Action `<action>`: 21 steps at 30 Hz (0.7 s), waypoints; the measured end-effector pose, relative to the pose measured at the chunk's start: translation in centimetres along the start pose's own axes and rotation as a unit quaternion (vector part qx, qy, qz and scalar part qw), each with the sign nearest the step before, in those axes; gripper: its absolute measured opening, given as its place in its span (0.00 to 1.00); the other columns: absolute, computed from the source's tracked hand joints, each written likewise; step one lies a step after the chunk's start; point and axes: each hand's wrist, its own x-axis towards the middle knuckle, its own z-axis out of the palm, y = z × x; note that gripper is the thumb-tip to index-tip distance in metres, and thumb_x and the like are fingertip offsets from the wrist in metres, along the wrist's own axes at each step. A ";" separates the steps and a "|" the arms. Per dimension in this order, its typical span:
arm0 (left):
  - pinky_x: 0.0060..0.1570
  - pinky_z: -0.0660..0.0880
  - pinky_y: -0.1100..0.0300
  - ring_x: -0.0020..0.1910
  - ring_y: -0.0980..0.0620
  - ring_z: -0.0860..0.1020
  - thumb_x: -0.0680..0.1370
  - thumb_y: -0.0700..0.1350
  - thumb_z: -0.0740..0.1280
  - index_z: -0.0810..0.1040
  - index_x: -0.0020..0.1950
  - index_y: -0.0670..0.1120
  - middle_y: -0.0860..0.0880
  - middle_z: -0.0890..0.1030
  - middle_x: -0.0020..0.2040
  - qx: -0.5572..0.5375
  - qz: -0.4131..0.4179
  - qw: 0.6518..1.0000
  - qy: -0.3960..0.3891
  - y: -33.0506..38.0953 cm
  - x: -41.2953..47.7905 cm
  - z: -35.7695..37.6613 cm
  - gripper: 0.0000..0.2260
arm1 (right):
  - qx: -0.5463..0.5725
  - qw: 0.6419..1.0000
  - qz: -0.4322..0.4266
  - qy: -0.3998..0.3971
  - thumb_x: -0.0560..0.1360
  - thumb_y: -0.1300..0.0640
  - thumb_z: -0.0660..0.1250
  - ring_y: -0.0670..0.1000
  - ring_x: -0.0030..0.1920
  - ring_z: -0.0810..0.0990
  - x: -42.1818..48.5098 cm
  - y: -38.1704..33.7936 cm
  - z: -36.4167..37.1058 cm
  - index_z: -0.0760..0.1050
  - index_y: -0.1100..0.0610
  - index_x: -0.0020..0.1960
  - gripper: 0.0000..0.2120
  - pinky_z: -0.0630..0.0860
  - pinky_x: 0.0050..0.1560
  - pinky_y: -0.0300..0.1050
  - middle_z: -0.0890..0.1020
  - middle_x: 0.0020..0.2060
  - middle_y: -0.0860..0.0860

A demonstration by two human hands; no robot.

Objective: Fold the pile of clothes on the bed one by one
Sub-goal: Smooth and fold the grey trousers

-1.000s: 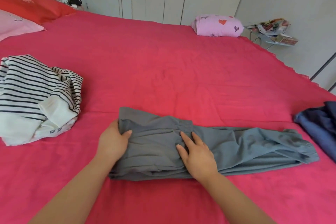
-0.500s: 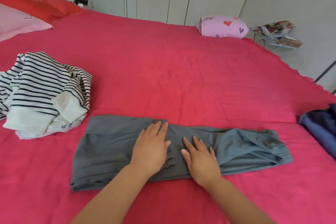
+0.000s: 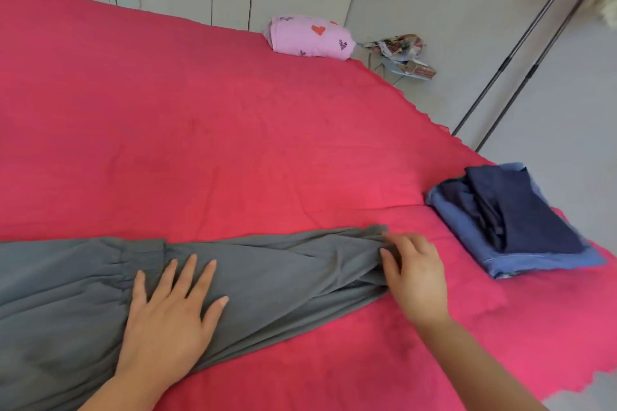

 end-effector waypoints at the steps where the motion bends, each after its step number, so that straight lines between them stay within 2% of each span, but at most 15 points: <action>1: 0.64 0.55 0.39 0.60 0.41 0.77 0.78 0.62 0.40 0.77 0.64 0.47 0.44 0.79 0.61 -0.003 -0.003 1.000 -0.004 0.0 0.0 0.0 0.33 | 0.010 0.998 0.067 -0.004 0.75 0.53 0.64 0.61 0.50 0.78 0.7 0.5 -0.3 0.77 0.60 0.54 0.13 0.73 0.50 0.52 0.81 0.48 0.58; 3: 0.64 0.55 0.40 0.61 0.43 0.77 0.79 0.62 0.41 0.75 0.65 0.47 0.45 0.78 0.62 -0.018 -0.009 1.000 -0.006 -0.1 0.0 0.1 0.32 | 0.055 0.972 0.202 -0.101 0.78 0.47 0.60 0.63 0.53 0.77 2.1 0.5 -1.0 0.77 0.62 0.47 0.17 0.71 0.51 0.52 0.81 0.49 0.63; 5: 0.65 0.55 0.42 0.64 0.46 0.74 0.78 0.62 0.42 0.72 0.68 0.49 0.48 0.75 0.65 -0.047 -0.011 0.999 0.011 -0.3 0.2 0.0 0.31 | 0.019 0.942 0.250 -0.222 0.78 0.41 0.53 0.62 0.52 0.78 3.7 0.3 -1.3 0.73 0.60 0.35 0.26 0.70 0.49 0.49 0.81 0.46 0.65; 7: 0.71 0.49 0.45 0.71 0.52 0.64 0.74 0.64 0.38 0.60 0.73 0.53 0.53 0.65 0.72 -0.074 -0.020 0.997 0.031 -0.4 0.3 -0.2 0.32 | 0.014 0.924 0.274 -0.265 0.77 0.38 0.56 0.60 0.44 0.77 5.0 0.5 -1.3 0.72 0.61 0.32 0.28 0.69 0.44 0.48 0.80 0.37 0.62; 8: 0.72 0.45 0.48 0.73 0.56 0.58 0.72 0.65 0.35 0.53 0.74 0.55 0.56 0.59 0.74 -0.086 -0.018 0.994 0.058 -0.6 0.4 0.0 0.33 | 0.055 0.911 0.291 -0.286 0.75 0.40 0.62 0.58 0.38 0.75 5.5 0.7 -1.2 0.72 0.61 0.32 0.25 0.68 0.40 0.48 0.77 0.32 0.59; 9: 0.73 0.42 0.50 0.74 0.58 0.54 0.70 0.65 0.33 0.47 0.73 0.56 0.58 0.55 0.74 -0.106 -0.021 0.992 0.070 -0.8 0.4 0.0 0.33 | 0.143 0.887 0.315 -0.305 0.74 0.47 0.68 0.55 0.33 0.74 5.8 0.9 -1.0 0.74 0.62 0.34 0.19 0.69 0.37 0.47 0.75 0.30 0.57; 10: 0.73 0.40 0.52 0.74 0.60 0.52 0.69 0.65 0.32 0.45 0.73 0.57 0.58 0.53 0.74 -0.122 -0.026 0.990 0.070 -0.8 0.3 -0.1 0.33 | 0.242 0.846 0.347 -0.325 0.73 0.55 0.70 0.54 0.31 0.74 6.0 1.0 -0.9 0.76 0.64 0.39 0.12 0.73 0.35 0.46 0.76 0.31 0.58; 12: 0.73 0.40 0.53 0.74 0.60 0.51 0.69 0.65 0.33 0.45 0.72 0.56 0.58 0.54 0.75 -0.140 -0.029 0.987 0.069 -0.8 0.3 -0.2 0.33 | 0.390 0.778 0.371 -0.324 0.74 0.64 0.67 0.52 0.32 0.79 6.5 1.2 -1.7 0.77 0.67 0.49 0.06 0.79 0.33 0.43 0.81 0.38 0.59; 13: 0.73 0.40 0.53 0.74 0.60 0.51 0.69 0.65 0.33 0.45 0.72 0.56 0.58 0.54 0.75 -0.143 -0.030 0.987 0.065 -0.9 0.2 -0.2 0.33 | 0.440 0.766 0.356 -0.305 0.75 0.66 0.64 0.51 0.32 0.81 7.0 1.4 -2.2 0.77 0.66 0.49 0.06 0.80 0.32 0.41 0.82 0.38 0.57; 17: 0.73 0.40 0.53 0.75 0.58 0.53 0.69 0.64 0.33 0.45 0.72 0.56 0.56 0.56 0.75 -0.147 -0.027 0.987 0.065 -0.9 0.2 -0.2 0.33 | 0.537 0.781 0.264 -0.177 0.79 0.66 0.57 0.42 0.28 0.77 8.9 3.3 -4.4 0.72 0.57 0.39 0.12 0.75 0.29 0.34 0.80 0.26 0.46; 19: 0.73 0.40 0.53 0.75 0.57 0.53 0.69 0.64 0.33 0.44 0.73 0.55 0.55 0.56 0.76 -0.143 -0.026 0.987 0.065 -0.8 0.1 -0.3 0.33 | 0.477 0.829 0.242 -0.162 0.78 0.66 0.57 0.44 0.29 0.73 8.8 3.8 -3.8 0.71 0.57 0.38 0.12 0.71 0.32 0.37 0.76 0.27 0.48; 21: 0.73 0.40 0.52 0.75 0.56 0.52 0.69 0.64 0.33 0.44 0.73 0.56 0.55 0.55 0.76 -0.133 -0.025 0.989 0.066 -0.7 0.1 -0.4 0.33 | 0.390 0.866 0.249 -0.189 0.77 0.67 0.59 0.48 0.34 0.69 8.1 4.2 -2.0 0.70 0.56 0.36 0.13 0.66 0.36 0.42 0.72 0.31 0.51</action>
